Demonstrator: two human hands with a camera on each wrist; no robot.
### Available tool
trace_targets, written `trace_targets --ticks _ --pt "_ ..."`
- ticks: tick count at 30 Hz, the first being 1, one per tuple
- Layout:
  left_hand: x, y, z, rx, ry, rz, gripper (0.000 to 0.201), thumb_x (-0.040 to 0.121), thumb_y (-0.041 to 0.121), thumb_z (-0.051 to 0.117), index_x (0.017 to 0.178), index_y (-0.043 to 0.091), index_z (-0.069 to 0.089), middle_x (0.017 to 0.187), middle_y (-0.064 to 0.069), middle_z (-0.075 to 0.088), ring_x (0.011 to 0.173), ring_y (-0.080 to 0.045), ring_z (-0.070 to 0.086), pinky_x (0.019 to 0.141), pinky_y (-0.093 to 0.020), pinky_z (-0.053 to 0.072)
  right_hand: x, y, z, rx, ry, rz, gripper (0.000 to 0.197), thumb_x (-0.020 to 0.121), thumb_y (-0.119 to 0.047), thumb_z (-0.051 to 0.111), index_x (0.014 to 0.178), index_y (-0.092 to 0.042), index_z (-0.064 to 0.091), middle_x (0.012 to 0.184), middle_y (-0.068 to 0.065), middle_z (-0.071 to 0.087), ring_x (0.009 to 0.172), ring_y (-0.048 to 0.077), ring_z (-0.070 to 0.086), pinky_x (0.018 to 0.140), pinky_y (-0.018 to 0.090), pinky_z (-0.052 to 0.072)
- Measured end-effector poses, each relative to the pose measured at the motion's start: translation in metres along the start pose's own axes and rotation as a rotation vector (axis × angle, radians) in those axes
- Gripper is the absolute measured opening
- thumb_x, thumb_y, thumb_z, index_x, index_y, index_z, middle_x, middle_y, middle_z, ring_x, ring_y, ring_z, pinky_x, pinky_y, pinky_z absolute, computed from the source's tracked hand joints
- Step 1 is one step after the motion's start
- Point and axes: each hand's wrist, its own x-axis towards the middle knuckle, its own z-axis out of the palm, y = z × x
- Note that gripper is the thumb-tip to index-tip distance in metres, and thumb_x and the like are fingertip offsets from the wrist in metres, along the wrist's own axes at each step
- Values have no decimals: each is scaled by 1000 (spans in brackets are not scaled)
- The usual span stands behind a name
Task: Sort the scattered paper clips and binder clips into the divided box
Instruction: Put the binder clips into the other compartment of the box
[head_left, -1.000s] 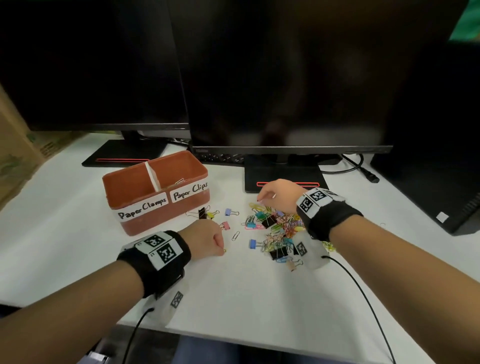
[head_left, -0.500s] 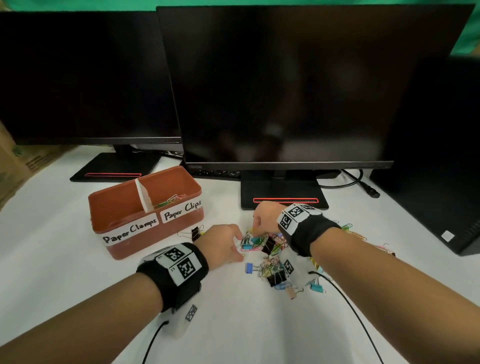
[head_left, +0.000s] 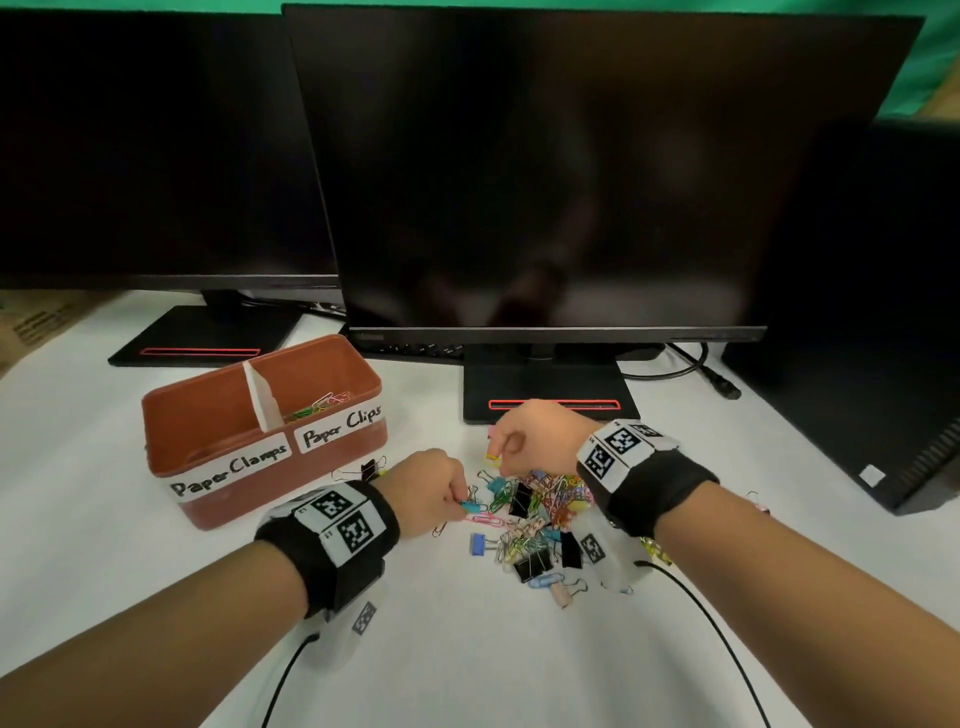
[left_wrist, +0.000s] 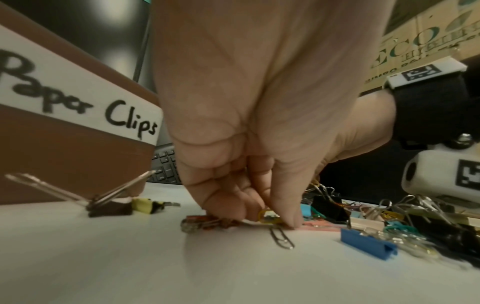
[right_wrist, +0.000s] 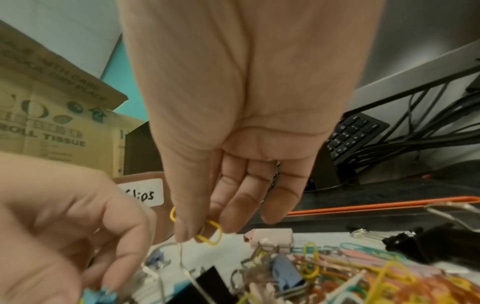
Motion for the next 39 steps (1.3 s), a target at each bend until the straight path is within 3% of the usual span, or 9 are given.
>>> trace_targets --ticks 4,7,10,14,17,20,28,32,39 --pt "-7 -8 -7 -59 53 -13 16 83 25 66 95 15 66 91 4 58 75 -6 53 62 -12 40 -1 -5 5 -92 -69 -49 22 85 -19 65 105 -10 69 104 2 67 88 12 57 84 24 46" --pt "-13 -11 -17 -199 92 -51 13 85 20 65 95 13 64 84 4 63 65 -5 60 57 -12 49 -4 -2 3 -133 -147 -17 19 85 -20 65 102 -12 69 98 -2 65 85 10 57 84 24 47" --pt "-15 -11 -26 -251 118 -89 14 86 20 64 99 18 60 81 4 66 64 -7 67 67 -26 57 -8 0 -1 -171 -199 17 18 83 -19 67 100 -14 68 93 -2 65 85 17 67 82 27 53" --pt "-15 -4 -22 -223 149 -65 32 84 19 67 112 22 51 79 2 69 66 -13 67 66 -25 56 -10 -8 -2 -209 -137 -49 24 82 -21 68 106 -16 68 89 -6 56 82 10 54 70 19 43" --pt "-15 6 -11 -132 98 -9 35 82 19 68 115 15 57 88 -4 71 76 -15 63 74 -27 51 -8 -16 1 -194 -115 -101 25 84 -22 66 108 -15 68 93 -2 61 83 8 51 72 19 40" --pt "-12 10 -2 -46 31 9 41 81 22 69 119 14 56 96 -4 69 83 -16 61 69 -20 42 -4 -21 1 -172 -74 -96 20 85 -17 64 104 -15 70 99 -1 67 82 7 53 66 15 41" --pt "-5 9 -1 15 9 10 23 80 21 70 100 10 67 94 -4 67 77 -11 52 65 -19 39 -4 -18 12 -299 -207 -26 16 82 -13 66 96 -13 73 104 1 69 92 17 63 79 20 46" --pt "-4 7 0 13 3 17 16 82 19 68 95 11 68 98 -6 68 79 -12 54 73 -20 41 -4 -9 1 -392 -173 95 21 87 -15 60 105 -10 70 116 4 63 105 23 59 95 35 49" --pt "-1 11 -1 103 -47 35 17 85 18 63 97 8 67 102 -8 67 92 -19 59 84 -27 46 -8 -16 1 -307 -84 56 26 86 -19 63 111 -15 65 115 -1 61 105 18 58 90 32 50"
